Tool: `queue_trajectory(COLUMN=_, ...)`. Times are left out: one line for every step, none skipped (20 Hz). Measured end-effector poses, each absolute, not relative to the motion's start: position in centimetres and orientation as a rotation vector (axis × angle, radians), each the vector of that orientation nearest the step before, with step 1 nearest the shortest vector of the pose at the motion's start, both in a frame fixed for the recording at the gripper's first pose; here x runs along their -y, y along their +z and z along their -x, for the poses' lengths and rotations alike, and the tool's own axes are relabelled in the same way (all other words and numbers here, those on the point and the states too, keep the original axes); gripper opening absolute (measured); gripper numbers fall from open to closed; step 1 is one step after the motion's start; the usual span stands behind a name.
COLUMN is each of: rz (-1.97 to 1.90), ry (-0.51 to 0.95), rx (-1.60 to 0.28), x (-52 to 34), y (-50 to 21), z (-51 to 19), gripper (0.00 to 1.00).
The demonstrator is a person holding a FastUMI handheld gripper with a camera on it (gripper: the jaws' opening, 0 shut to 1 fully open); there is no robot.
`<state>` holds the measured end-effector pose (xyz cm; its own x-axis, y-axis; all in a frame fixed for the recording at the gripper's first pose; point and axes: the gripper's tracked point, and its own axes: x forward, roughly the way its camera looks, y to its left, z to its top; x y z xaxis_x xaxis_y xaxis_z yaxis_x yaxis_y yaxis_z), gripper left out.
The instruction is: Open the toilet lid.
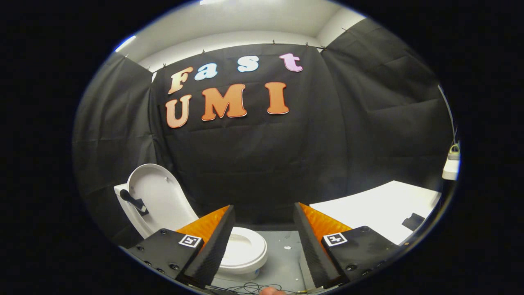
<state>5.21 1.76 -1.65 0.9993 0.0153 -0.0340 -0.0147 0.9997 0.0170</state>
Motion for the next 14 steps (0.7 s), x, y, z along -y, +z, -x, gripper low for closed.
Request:
queue_trajectory(rz=-0.020, ry=-0.004, rx=-0.044, x=-1.0, y=-2.3, z=-5.3, gripper=0.92)
queue_trajectory(rz=-0.020, ry=-0.019, rx=-0.055, x=-0.3, y=-3.0, z=-5.5, gripper=0.92)
queue_trajectory(rz=-0.024, ry=-0.030, rx=-0.065, x=0.1, y=-3.4, z=-5.7, gripper=0.93)
queue_trajectory(rz=-0.032, ry=-0.035, rx=-0.073, x=0.3, y=-3.6, z=-5.7, gripper=0.93)
queue_trajectory(rz=-0.036, ry=-0.042, rx=-0.074, x=0.6, y=-3.6, z=-5.8, gripper=0.93)
queue_trajectory(rz=-0.034, ry=-0.046, rx=-0.064, x=0.8, y=-3.4, z=-5.7, gripper=0.93)
queue_trajectory(rz=-0.027, ry=-0.050, rx=-0.046, x=0.9, y=-3.1, z=-5.7, gripper=0.93)
queue_trajectory(rz=-0.018, ry=-0.051, rx=-0.026, x=0.9, y=-2.6, z=-5.6, gripper=0.92)
queue_trajectory(rz=-0.010, ry=-0.045, rx=-0.004, x=0.8, y=-2.3, z=-5.5, gripper=0.93)
queue_trajectory(rz=-0.001, ry=-0.032, rx=0.024, x=0.4, y=-1.7, z=-5.2, gripper=0.92)
queue_trajectory(rz=0.009, ry=-0.027, rx=0.057, x=0.2, y=-1.1, z=-5.0, gripper=0.92)
queue_trajectory(rz=0.016, ry=-0.032, rx=0.085, x=0.5, y=-0.5, z=-5.0, gripper=0.92)
queue_trajectory(rz=0.018, ry=-0.039, rx=0.094, x=0.6, y=-0.3, z=-5.1, gripper=0.92)
queue_trajectory(rz=0.014, ry=-0.037, rx=0.086, x=0.6, y=-0.8, z=-5.2, gripper=0.92)
